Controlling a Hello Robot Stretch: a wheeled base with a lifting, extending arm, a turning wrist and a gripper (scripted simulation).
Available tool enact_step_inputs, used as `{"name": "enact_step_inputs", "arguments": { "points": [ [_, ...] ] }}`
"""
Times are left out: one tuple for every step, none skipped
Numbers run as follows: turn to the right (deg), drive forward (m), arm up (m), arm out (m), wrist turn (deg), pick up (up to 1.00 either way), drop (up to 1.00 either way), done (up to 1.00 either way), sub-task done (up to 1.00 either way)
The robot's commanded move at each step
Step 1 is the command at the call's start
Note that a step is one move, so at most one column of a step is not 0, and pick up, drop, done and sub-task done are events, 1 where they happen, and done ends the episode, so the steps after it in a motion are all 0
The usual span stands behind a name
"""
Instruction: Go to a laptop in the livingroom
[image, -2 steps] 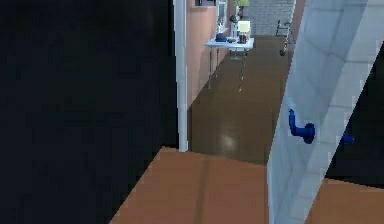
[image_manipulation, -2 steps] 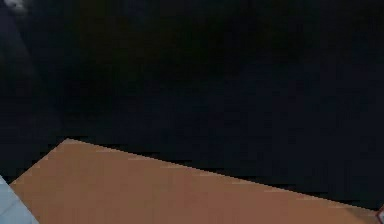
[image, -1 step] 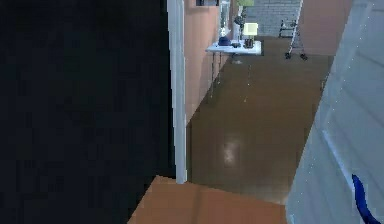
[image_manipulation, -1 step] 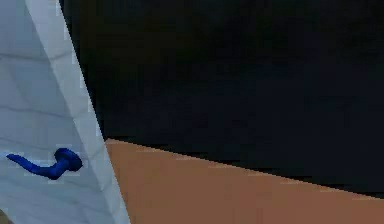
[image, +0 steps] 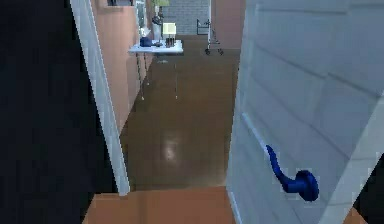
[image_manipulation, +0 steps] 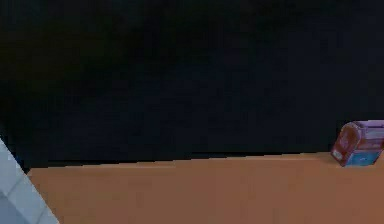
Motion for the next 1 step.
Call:
{"name": "enact_step_inputs", "arguments": {
  "points": [
    [0.0, 1.0, 0.0, 0.0, 0.0, 0.0, 0.0, 0.0, 0.0]
  ]
}}
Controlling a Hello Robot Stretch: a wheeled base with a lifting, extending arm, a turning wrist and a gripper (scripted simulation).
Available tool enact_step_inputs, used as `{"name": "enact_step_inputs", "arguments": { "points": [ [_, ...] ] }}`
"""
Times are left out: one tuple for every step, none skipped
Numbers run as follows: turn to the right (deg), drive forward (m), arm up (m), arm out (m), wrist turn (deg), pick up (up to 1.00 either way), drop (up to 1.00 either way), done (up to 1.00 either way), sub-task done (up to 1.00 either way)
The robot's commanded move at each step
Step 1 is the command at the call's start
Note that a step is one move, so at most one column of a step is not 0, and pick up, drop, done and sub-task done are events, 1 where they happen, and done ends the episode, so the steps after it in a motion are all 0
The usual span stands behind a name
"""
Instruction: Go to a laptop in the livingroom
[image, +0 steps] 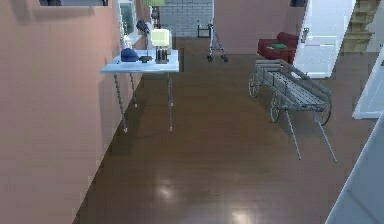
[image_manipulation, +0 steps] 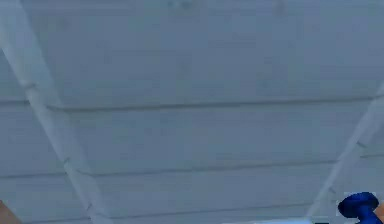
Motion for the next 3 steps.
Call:
{"name": "enact_step_inputs", "arguments": {
  "points": [
    [0.0, 0.5, 0.0, 0.0, 0.0, 0.0, 0.0, 0.0, 0.0],
    [12.0, 0.0, 0.0, 0.0, 0.0, 0.0, 0.0, 0.0, 0.0],
    [0.0, 1.0, 0.0, 0.0, 0.0, 0.0, 0.0, 0.0, 0.0]
  ]
}}
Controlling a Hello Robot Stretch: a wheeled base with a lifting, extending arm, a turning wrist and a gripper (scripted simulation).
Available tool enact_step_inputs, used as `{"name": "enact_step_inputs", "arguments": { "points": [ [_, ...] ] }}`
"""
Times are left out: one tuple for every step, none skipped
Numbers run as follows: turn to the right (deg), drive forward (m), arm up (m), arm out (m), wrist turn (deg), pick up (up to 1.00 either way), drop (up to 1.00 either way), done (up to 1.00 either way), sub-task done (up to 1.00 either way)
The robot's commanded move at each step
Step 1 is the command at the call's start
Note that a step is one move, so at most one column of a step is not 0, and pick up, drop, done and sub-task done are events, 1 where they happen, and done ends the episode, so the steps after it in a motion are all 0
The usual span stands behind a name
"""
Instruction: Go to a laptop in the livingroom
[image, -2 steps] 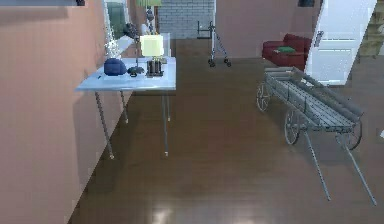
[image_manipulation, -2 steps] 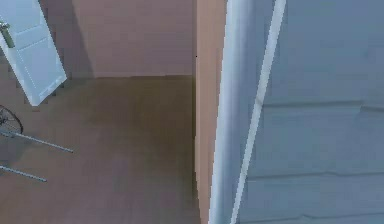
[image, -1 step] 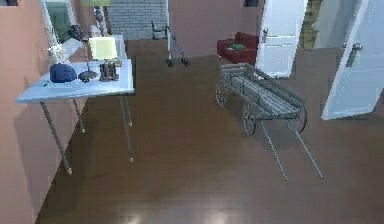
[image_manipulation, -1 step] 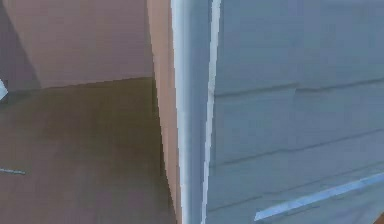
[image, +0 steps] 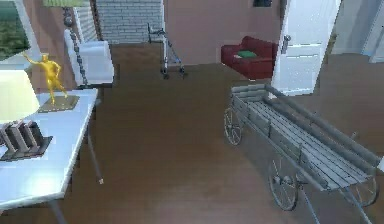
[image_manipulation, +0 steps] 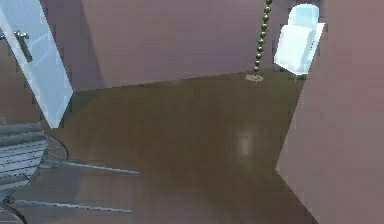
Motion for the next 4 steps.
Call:
{"name": "enact_step_inputs", "arguments": {
  "points": [
    [0.0, 0.35, 0.0, 0.0, 0.0, 0.0, 0.0, 0.0, 0.0],
    [-15.0, 0.0, 0.0, 0.0, 0.0, 0.0, 0.0, 0.0, 0.0],
    [0.0, 1.0, 0.0, 0.0, 0.0, 0.0, 0.0, 0.0, 0.0],
    [0.0, 1.0, 0.0, 0.0, 0.0, 0.0, 0.0, 0.0, 0.0]
  ]
}}
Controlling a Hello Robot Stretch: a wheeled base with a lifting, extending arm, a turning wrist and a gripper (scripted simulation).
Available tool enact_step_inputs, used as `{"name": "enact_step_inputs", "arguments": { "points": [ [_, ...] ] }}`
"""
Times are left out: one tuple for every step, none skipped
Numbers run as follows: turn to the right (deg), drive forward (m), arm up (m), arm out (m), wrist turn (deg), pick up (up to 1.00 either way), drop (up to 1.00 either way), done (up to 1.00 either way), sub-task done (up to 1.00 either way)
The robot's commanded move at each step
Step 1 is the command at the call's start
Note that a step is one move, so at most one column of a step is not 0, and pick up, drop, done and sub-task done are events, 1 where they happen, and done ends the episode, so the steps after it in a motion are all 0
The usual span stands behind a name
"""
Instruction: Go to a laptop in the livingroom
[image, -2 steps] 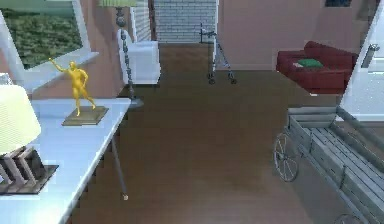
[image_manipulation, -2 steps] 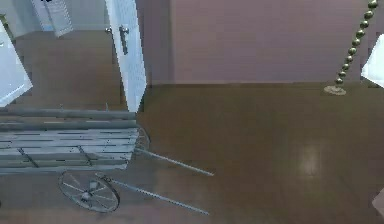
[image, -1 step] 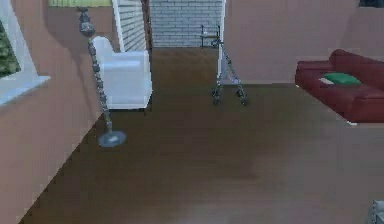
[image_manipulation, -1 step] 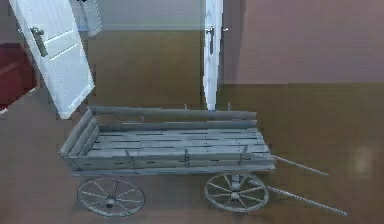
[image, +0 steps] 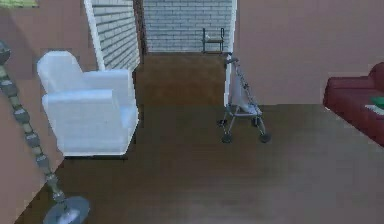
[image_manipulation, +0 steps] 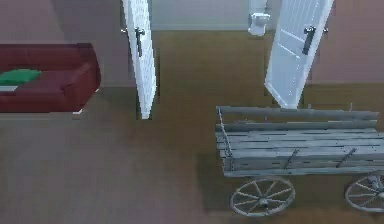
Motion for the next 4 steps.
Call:
{"name": "enact_step_inputs", "arguments": {
  "points": [
    [0.0, 1.0, 0.0, 0.0, 0.0, 0.0, 0.0, 0.0, 0.0],
    [0.0, 1.0, 0.0, 0.0, 0.0, 0.0, 0.0, 0.0, 0.0],
    [-6.0, 0.0, 0.0, 0.0, 0.0, 0.0, 0.0, 0.0, 0.0],
    [0.0, 0.55, 0.0, 0.0, 0.0, 0.0, 0.0, 0.0, 0.0]
  ]
}}
